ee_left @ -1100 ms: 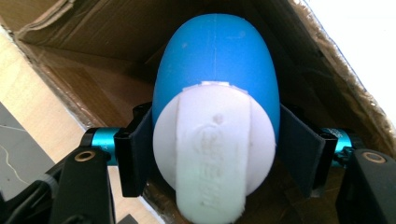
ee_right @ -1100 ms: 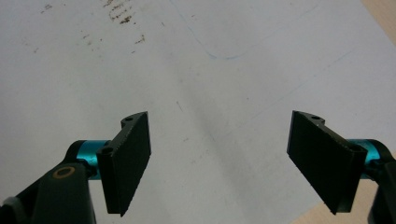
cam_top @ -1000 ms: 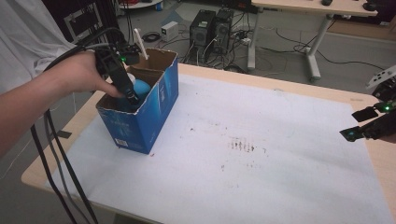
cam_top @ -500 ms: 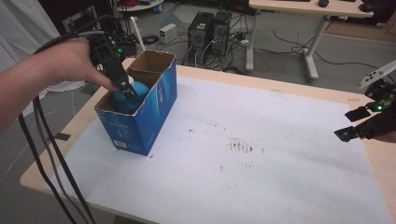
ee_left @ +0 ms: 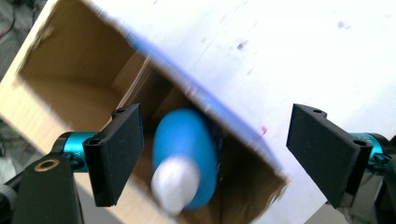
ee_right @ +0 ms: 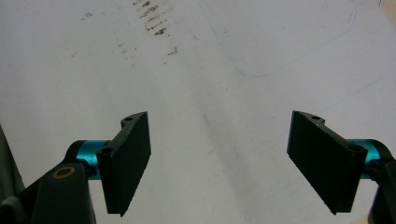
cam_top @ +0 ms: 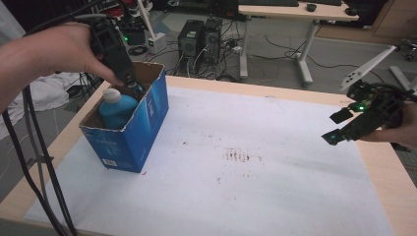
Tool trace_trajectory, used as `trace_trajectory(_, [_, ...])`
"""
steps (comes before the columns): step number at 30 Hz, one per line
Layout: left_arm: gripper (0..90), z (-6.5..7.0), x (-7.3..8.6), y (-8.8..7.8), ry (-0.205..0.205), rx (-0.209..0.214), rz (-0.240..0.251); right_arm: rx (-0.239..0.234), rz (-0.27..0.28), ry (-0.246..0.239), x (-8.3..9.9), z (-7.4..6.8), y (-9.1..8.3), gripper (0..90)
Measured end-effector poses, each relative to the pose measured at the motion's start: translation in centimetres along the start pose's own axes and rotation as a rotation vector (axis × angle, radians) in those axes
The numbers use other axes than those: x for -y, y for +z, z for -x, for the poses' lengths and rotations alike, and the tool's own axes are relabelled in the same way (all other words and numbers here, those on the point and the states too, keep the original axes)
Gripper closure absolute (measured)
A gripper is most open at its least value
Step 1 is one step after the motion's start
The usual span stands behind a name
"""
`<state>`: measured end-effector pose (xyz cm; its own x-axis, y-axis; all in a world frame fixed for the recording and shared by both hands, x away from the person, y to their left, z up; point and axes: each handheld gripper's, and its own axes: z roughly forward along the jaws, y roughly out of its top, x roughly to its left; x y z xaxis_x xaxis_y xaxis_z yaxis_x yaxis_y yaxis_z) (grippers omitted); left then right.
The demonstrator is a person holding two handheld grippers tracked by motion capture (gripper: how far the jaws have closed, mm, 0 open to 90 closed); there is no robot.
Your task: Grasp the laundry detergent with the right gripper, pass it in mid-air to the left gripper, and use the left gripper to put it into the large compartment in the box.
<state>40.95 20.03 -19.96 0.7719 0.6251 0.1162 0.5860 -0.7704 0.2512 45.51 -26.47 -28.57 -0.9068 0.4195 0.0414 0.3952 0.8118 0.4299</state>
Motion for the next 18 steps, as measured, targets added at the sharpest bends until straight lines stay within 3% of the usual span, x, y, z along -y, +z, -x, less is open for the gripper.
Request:
trace_trajectory(6, [18.9, 1.8, -3.0, 1.7, 0.088, 0.044, 0.007, -0.014, 0.008, -0.027, -1.0, -1.4, 0.1, 21.3])
trace_trajectory(8, [18.9, 2.1, -3.3, 1.8, 0.098, 0.050, 0.005, -0.016, 0.006, -0.027, -1.2, -1.6, 0.1, 21.3])
trace_trajectory(12, [18.9, 3.5, -5.1, 3.0, 0.164, 0.068, 0.005, -0.024, 0.003, -0.047, -1.7, -2.7, 0.2, 21.3])
trace_trajectory(18, [18.9, 4.8, -6.8, 4.3, 0.220, 0.079, 0.028, -0.046, 0.030, -0.076, -2.6, -3.9, 0.2, 21.3])
